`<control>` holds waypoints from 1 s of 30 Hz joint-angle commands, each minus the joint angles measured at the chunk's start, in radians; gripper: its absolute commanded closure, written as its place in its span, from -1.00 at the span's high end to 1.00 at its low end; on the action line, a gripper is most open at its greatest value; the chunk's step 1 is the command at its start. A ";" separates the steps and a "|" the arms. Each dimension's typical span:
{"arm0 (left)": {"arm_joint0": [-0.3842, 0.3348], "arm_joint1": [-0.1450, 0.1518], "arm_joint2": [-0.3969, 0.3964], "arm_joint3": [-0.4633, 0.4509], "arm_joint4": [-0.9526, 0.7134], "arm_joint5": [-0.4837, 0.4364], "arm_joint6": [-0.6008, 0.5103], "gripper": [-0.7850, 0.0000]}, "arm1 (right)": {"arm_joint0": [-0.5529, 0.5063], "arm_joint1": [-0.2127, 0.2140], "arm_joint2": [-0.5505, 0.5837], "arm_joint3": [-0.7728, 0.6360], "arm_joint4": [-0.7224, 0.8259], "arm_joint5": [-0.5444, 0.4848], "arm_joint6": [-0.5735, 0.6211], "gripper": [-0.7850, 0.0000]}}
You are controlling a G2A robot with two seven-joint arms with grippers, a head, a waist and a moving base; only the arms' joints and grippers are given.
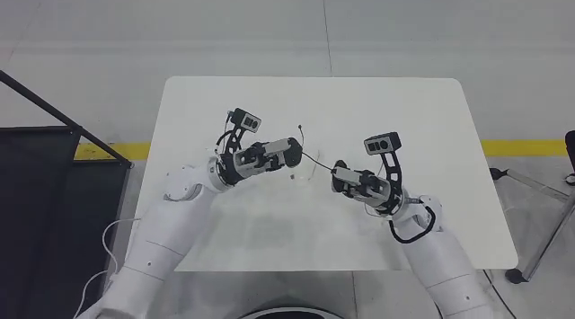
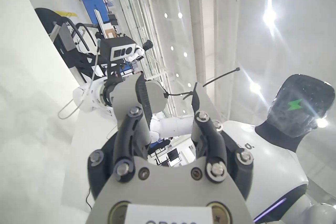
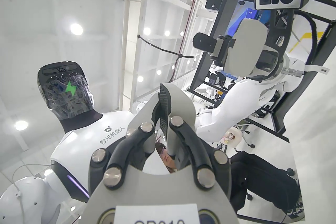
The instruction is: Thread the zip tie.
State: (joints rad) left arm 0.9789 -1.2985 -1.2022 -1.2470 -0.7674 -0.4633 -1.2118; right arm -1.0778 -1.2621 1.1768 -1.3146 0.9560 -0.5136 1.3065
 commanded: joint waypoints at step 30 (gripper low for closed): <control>-0.023 -0.004 0.015 0.030 -0.070 -0.031 -0.114 -0.25 | 0.024 -0.020 0.009 0.042 -0.006 0.028 0.028 -1.00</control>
State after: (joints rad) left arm 0.9556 -1.3025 -1.1878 -1.2174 -0.8378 -0.4941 -1.3259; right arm -1.0544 -1.2818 1.1863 -1.2741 0.9520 -0.4864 1.3338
